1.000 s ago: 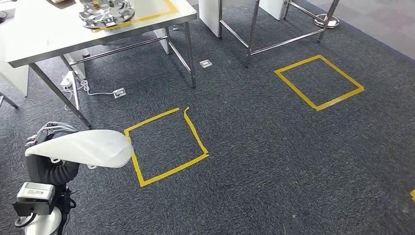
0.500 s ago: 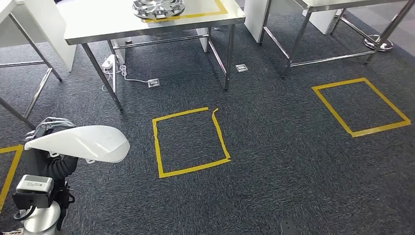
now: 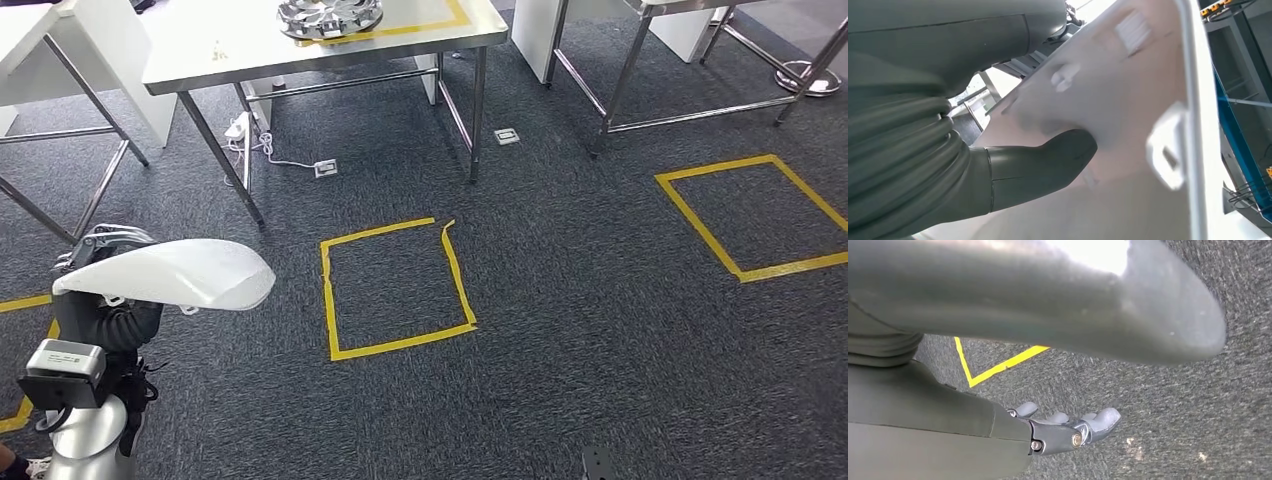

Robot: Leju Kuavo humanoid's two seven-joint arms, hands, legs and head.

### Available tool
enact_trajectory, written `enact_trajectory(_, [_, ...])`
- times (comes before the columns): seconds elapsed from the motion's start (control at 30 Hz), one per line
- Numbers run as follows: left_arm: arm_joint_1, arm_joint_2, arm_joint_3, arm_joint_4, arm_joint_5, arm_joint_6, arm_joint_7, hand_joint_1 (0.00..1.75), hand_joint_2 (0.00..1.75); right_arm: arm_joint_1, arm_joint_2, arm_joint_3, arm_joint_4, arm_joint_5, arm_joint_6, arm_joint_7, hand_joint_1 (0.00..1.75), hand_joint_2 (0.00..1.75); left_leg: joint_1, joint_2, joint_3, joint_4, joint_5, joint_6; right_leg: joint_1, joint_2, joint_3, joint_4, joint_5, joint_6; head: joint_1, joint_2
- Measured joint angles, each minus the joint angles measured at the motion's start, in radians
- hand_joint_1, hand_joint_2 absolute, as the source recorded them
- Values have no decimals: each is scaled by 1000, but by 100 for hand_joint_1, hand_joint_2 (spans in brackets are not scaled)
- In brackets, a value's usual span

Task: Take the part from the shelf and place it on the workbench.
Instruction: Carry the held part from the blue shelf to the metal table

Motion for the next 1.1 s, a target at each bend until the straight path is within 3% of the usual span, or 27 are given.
enact_trajectory(0.07, [1,0,0,0,3,0,0,175,175,0,0,0,0,0,0,-2,0,0,3,1,0,-2,0,-20,1,0,-1,1,-1,-2,0,0])
enact_trajectory(0.1, [2,0,0,0,4,0,0,175,175,0,1,0,0,0,1,-3,0,0,2,1,0,-1,-2,-24,0,1,-1,-1,0,0,0,0])
enact_trajectory(0.17, [4,2,0,-4,6,0,0,175,175,0,2,0,0,0,0,-5,0,0,2,3,8,-16,2,-13,-2,2,5,-13,3,9,0,0])
enact_trajectory(0.23, [5,2,0,-9,9,0,-2,175,175,0,2,0,0,1,0,-8,0,0,7,12,34,-53,14,2,1,-11,6,-3,-6,17,2,0])
enact_trajectory(0.27, [6,2,0,-10,10,0,-2,175,175,-1,2,0,0,1,0,-8,0,0,11,17,46,-69,21,6,3,-22,-8,31,-26,19,5,0])
enact_trajectory(0.33, [11,3,0,-10,12,0,-2,175,175,-3,1,0,0,1,-1,-9,0,0,15,27,51,-72,20,6,-3,-39,-68,146,-84,29,10,0])
enact_trajectory(0.37, [15,4,1,-10,13,0,-2,175,175,-3,1,-1,0,1,0,-9,0,0,18,30,49,-66,16,2,-8,-42,-97,198,-103,36,11,0])
enact_trajectory(0.4, [19,4,0,-10,13,0,-2,175,175,-2,0,-1,0,1,0,-9,0,0,21,32,46,-59,11,-3,-13,-44,-113,222,-105,44,11,0])
enact_trajectory(0.43, [23,4,0,-10,15,0,-2,175,175,-1,-1,-1,0,1,0,-9,0,0,26,33,43,-48,4,-9,-19,-44,-110,210,-89,52,12,0])
enact_trajectory(0.53, [28,5,0,-11,21,0,-2,175,175,0,-1,-1,0,1,0,-10,0,0,42,32,28,2,-31,-40,-34,-36,-34,64,-18,76,14,0])
enact_trajectory(0.57, [29,6,0,-12,22,0,-3,175,175,0,0,-1,1,1,1,-10,0,0,43,30,21,17,-44,-50,-36,-32,-20,39,-13,71,15,0])
enact_trajectory(0.63, [30,7,-1,-16,23,0,-4,175,175,1,2,-1,1,1,2,-11,0,0,41,26,15,27,-60,-61,-34,-27,-20,41,-26,47,16,0])
enact_trajectory(0.67, [31,8,-2,-18,23,0,-5,175,175,1,1,-2,1,1,3,-12,0,0,41,23,17,25,-62,-63,-33,-31,-20,47,-29,33,14,0])
enact_trajectory(0.73, [35,10,-3,-22,24,0,-6,175,175,1,0,-2,1,1,3,-13,0,0,41,46,12,44,-72,-64,-31,-39,-15,47,-33,16,12,0])
enact_trajectory(0.8, [38,11,-4,-26,24,1,-6,175,175,4,0,-2,1,1,3,-13,0,0,35,88,-36,138,-111,-59,-26,-48,-4,44,-38,3,10,0])
enact_trajectory(0.87, [39,11,-5,-27,25,1,-6,175,175,7,0,-3,1,1,3,-12,0,0,27,104,-116,271,-155,-51,-19,-59,7,43,-48,-5,9,0])
enact_trajectory(0.9, [40,11,-5,-27,25,1,-6,175,175,8,0,-4,1,1,3,-12,0,0,24,104,-145,311,-156,-45,-15,-63,14,42,-55,-7,9,0])
enact_trajectory(0.93, [40,11,-5,-27,25,2,-6,175,175,9,0,-5,1,1,3,-13,0,0,19,104,-158,316,-138,-36,-12,-66,23,42,-62,-8,9,0])
enact_trajectory(0.97, [40,11,-5,-27,25,3,-6,175,175,9,0,-7,1,1,3,-13,0,0,13,104,-151,283,-102,-25,-8,-69,33,41,-70,-8,9,0])
enact_trajectory(1.03, [41,11,-5,-29,25,4,-6,175,175,9,1,-9,2,3,4,-14,0,0,-4,110,-106,164,-21,5,-3,-73,57,35,-86,-5,10,0])
enact_trajectory(1.1, [43,10,-6,-34,26,6,-5,175,175,8,2,-10,2,4,5,-15,0,0,-20,117,-68,79,8,24,-1,-75,70,24,-96,4,12,0])
